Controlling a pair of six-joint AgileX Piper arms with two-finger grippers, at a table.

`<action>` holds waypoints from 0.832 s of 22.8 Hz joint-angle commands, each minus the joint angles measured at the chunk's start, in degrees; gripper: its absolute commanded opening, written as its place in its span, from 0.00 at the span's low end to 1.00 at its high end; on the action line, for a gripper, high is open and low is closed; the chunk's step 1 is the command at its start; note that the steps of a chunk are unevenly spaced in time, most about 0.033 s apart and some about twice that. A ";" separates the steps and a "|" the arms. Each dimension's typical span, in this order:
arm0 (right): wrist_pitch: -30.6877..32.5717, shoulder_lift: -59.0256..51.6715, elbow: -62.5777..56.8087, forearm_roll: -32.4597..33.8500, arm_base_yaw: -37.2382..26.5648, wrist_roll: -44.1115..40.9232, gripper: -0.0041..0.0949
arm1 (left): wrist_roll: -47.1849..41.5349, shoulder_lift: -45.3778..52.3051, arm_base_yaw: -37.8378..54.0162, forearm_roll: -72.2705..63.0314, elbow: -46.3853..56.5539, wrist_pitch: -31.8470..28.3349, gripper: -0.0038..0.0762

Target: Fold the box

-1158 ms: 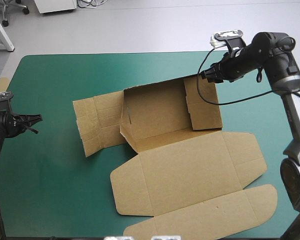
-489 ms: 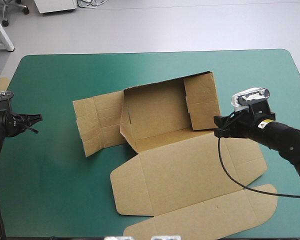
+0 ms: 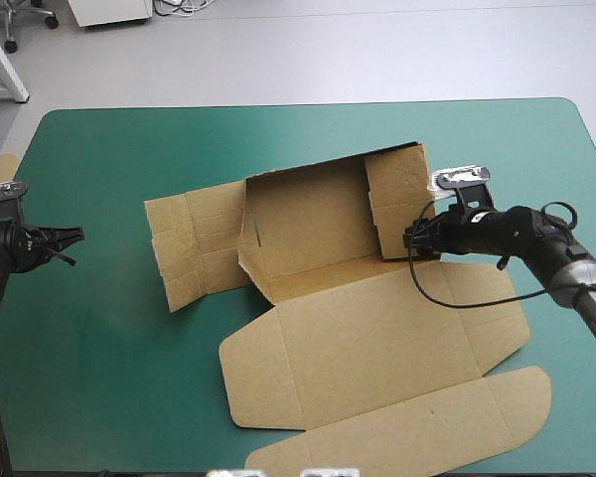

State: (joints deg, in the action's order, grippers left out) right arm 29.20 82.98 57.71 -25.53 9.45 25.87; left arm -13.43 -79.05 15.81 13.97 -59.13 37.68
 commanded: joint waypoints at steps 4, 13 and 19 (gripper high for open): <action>-0.63 2.71 6.90 -1.38 -0.19 0.62 0.66 | 0.11 1.64 0.00 0.62 -1.54 -1.75 0.19; -0.77 5.38 8.28 -1.12 -0.19 2.03 0.07 | 0.20 1.64 0.00 0.11 -1.54 -1.63 0.19; 6.21 5.62 16.25 5.30 -0.19 -5.82 0.03 | 0.44 1.64 -3.37 0.81 -1.54 -1.90 0.19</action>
State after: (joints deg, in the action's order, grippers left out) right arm 34.76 90.90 69.18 -22.37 9.44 23.87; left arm -12.97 -79.05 13.45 13.91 -59.13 38.13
